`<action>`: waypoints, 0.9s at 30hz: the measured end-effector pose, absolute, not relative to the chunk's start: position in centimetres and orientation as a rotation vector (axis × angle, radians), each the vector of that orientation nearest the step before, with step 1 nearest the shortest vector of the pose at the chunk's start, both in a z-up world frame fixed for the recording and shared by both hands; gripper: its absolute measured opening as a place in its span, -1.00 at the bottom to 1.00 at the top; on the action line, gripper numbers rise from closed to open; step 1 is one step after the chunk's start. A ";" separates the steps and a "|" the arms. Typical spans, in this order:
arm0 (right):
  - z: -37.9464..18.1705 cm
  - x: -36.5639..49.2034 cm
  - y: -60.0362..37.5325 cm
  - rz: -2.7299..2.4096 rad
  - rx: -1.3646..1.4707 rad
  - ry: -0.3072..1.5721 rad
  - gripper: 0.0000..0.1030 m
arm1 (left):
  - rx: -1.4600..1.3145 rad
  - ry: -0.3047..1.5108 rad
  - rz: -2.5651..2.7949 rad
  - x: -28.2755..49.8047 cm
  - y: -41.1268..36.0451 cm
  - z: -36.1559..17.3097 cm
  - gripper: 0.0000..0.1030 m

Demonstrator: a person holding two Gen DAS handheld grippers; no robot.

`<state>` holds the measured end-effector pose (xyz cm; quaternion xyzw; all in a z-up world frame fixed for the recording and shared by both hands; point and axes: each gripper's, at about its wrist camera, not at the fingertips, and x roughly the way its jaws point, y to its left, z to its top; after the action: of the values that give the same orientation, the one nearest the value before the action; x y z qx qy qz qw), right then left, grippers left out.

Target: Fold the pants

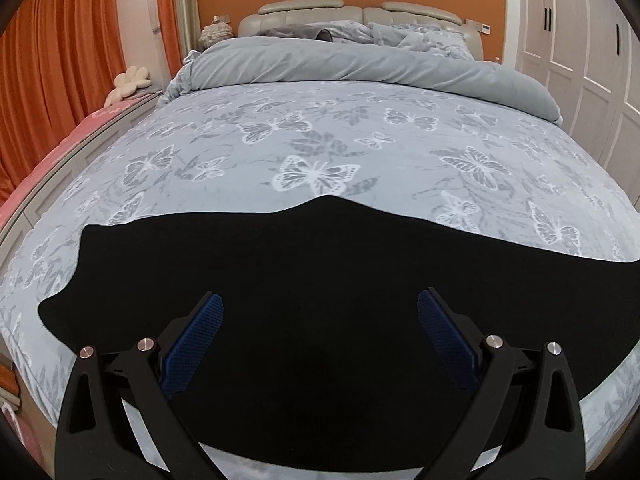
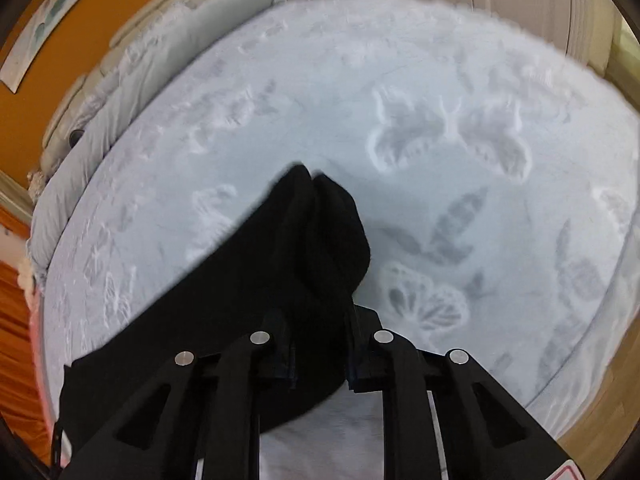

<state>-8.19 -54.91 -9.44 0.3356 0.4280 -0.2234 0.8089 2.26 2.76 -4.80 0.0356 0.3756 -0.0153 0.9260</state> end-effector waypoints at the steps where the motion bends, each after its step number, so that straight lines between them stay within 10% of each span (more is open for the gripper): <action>1: -8.4 -7.9 -54.2 -0.463 0.706 0.881 -0.71 | 0.071 0.773 -0.027 2.2 3.0 -4.8 0.86; 12: 1.2 -2.9 -39.9 -0.059 0.534 0.613 -0.72 | 0.066 0.799 0.018 2.1 5.6 -5.1 0.86; 27: 0.7 5.6 -16.9 0.339 0.246 0.734 -0.72 | 0.006 0.826 0.072 2.4 11.8 -5.5 0.87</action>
<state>5.60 -16.93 0.68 0.1196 0.3564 0.1643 0.9120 2.37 11.77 -5.55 0.0029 0.4011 0.0348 0.9154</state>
